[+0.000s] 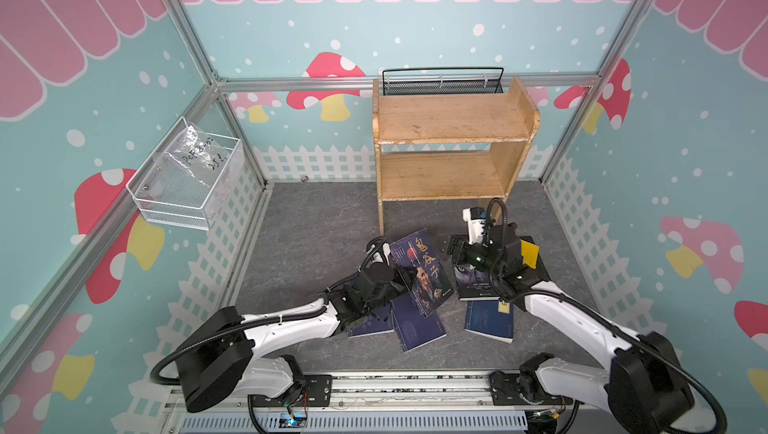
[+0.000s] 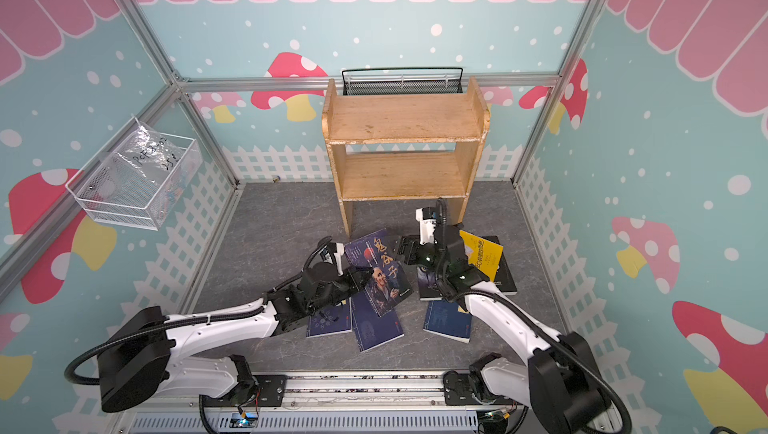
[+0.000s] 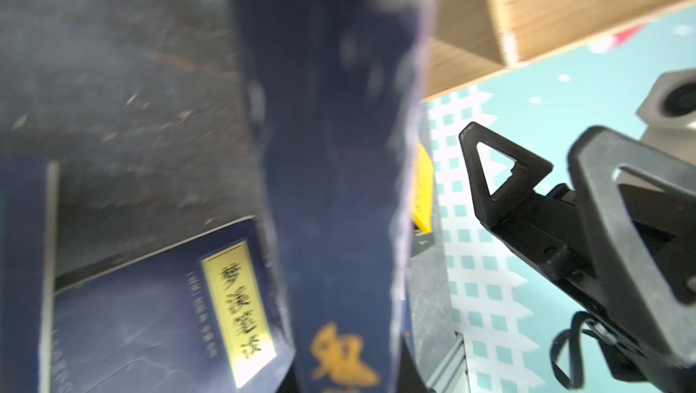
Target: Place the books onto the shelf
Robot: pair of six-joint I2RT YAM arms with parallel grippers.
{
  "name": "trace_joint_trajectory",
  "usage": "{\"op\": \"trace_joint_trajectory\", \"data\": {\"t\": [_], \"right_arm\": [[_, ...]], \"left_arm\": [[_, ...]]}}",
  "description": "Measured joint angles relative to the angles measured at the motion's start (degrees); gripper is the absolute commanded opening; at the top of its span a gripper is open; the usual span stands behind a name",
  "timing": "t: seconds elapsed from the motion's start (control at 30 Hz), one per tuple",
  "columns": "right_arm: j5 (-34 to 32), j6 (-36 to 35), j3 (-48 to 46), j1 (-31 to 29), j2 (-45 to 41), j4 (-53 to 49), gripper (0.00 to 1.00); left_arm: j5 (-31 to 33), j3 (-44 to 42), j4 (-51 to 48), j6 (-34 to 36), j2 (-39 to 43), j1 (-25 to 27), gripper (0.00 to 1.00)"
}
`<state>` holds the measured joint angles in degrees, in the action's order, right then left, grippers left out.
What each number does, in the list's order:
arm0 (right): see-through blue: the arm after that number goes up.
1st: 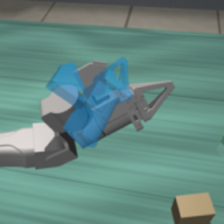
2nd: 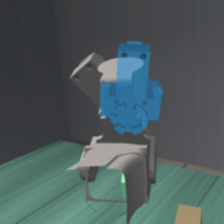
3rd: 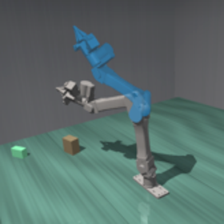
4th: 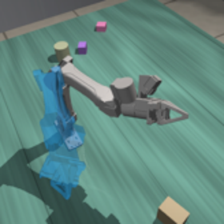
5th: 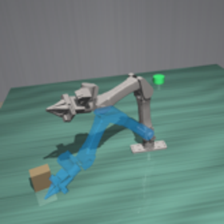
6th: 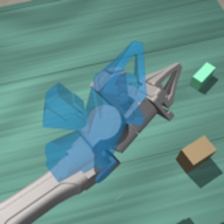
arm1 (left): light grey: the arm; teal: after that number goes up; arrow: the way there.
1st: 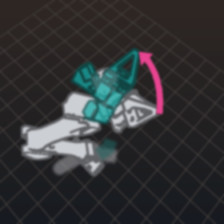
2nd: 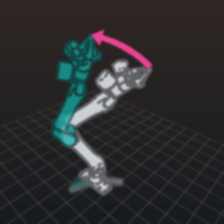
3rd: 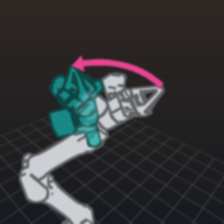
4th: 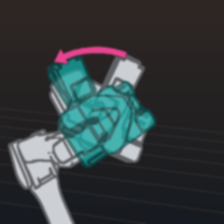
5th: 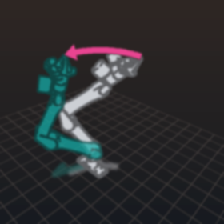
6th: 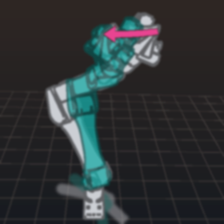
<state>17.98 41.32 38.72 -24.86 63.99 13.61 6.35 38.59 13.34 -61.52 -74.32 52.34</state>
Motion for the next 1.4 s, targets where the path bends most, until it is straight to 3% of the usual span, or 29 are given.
{"op": "trace_joint_trajectory", "data": {"t": [0.27, 0.43, 0.67, 0.83, 0.93, 1.07, 1.17, 1.23, 1.4], "right_arm": [[-2.58, 5.7, -4.87, 0.52, -20.13, -4.07, 0.98], [-4.76, 6.34, -5.62, 0.52, -27.08, -6.8, 0.99], [-7.63, 6.27, -5.62, 0.55, -27.58, -9.25, 0.99], [-6.43, 4.11, -4.7, 0.55, -24.98, -9.27, 0.99], [-4.5, 3.1, -3.1, 0.55, -23.06, -7.72, 0.99], [-1.42, 5.29, -3.85, 0.57, -22.36, -0.07, 1.0], [3.58, 11.91, -9.35, 0.55, -19.93, 15.69, 0.99], [7.21, 18.58, -14.43, 0.55, -14.95, 29.88, 0.99], [12.74, 29.2, -17.44, -0.09, -2.78, 47.87, 0.99]], "left_arm": [[-3.63, 7.98, -2.12, 7.45, 7.04, -4.5, 0.0], [-3.06, 17.86, -10.08, 17.9, 6.99, -5.25, 0.0], [-1.53, 22.84, -14.56, 27.32, 8.2, -5.62, 0.0], [-6.71, 37.73, -24.96, 30.75, 3.37, -9.53, 0.0], [-9.44, 41.46, -22.58, 29.44, 2.73, -13.14, 0.0], [-9.6, 38.18, -15.39, 25.44, 3.41, -14.34, 0.0], [-9.44, 33.77, -9.99, 21.09, 2.91, -14.34, 0.0], [-9.14, 30.67, -6.19, 17.97, 2.19, -14.32, 0.0], [-8.68, 25.86, 0.44, 12.13, 0.68, -14.25, 0.0]]}}
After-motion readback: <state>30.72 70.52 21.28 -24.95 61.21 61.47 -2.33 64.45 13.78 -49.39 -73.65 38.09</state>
